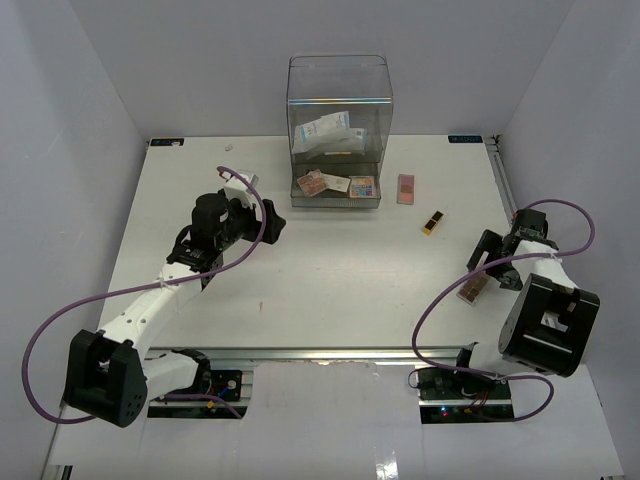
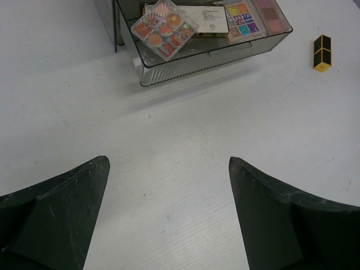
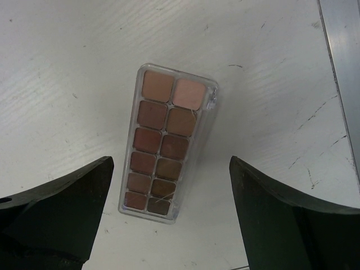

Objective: Organize the makeup

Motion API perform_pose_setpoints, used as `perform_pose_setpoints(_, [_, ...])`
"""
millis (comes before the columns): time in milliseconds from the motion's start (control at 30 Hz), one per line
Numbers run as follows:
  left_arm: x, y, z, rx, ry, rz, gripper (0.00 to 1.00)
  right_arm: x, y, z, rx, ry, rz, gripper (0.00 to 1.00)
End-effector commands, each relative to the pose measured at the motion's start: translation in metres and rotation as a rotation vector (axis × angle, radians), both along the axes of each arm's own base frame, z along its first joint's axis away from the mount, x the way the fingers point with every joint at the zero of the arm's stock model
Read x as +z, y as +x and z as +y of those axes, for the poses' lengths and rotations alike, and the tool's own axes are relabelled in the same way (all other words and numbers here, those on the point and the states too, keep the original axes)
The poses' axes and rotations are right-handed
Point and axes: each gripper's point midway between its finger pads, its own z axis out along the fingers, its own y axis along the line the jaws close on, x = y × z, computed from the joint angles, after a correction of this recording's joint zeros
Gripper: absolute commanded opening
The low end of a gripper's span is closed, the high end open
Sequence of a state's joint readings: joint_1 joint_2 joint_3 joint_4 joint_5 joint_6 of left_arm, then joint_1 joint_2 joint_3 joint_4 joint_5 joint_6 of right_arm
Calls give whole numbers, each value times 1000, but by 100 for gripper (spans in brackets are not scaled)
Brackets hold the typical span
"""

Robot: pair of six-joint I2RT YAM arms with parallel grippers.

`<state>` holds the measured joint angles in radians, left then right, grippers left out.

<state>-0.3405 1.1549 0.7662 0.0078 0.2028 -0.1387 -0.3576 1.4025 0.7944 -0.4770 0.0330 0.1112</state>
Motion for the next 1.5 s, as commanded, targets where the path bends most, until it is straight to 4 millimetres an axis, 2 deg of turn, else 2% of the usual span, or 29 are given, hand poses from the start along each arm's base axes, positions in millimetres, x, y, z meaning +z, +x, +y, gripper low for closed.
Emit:
perform_pose_setpoints(0, [3,0,-2,-14,-8,-15,98,-7,15,-6,-70,2,-28,90])
perform_pose_setpoints(233, [6,0,-1,-9,-5,-23,98,-22,20,-2,-76,37,-6,91])
perform_pose_setpoints(400, [9,0,-2,-13,-9,-28,98,-25,21,2,-60,57,-6,100])
perform_pose_setpoints(467, [9,0,-2,-13,-9,-30,98,-27,20,4,-47,65,-1,91])
perform_pose_setpoints(567, [12,-1,-2,-13,-11,-35,98,-31,21,10,-11,94,1,82])
perform_pose_setpoints(600, [13,-2,-1,-13,-13,-39,98,-31,21,15,16,115,-4,75])
perform_pose_setpoints(733, [17,-3,-1,-14,-17,-49,98,-30,23,18,48,120,-27,63])
perform_pose_setpoints(1000, [32,-7,-2,-22,-38,-85,98,-32,25,31,150,157,-50,32])
perform_pose_setpoints(1100, [37,-9,-1,-24,-45,-98,98,-23,34,37,220,135,-107,28])
perform_pose_setpoints(1167, [39,-11,-2,-27,-50,-104,98,-1,48,45,301,122,-219,25])
perform_pose_setpoints(1300, [43,-13,-2,-32,-59,-108,98,29,61,64,436,96,-334,19])
perform_pose_setpoints(1467, [48,-15,-3,-36,-67,-122,98,67,77,101,625,75,-454,14])
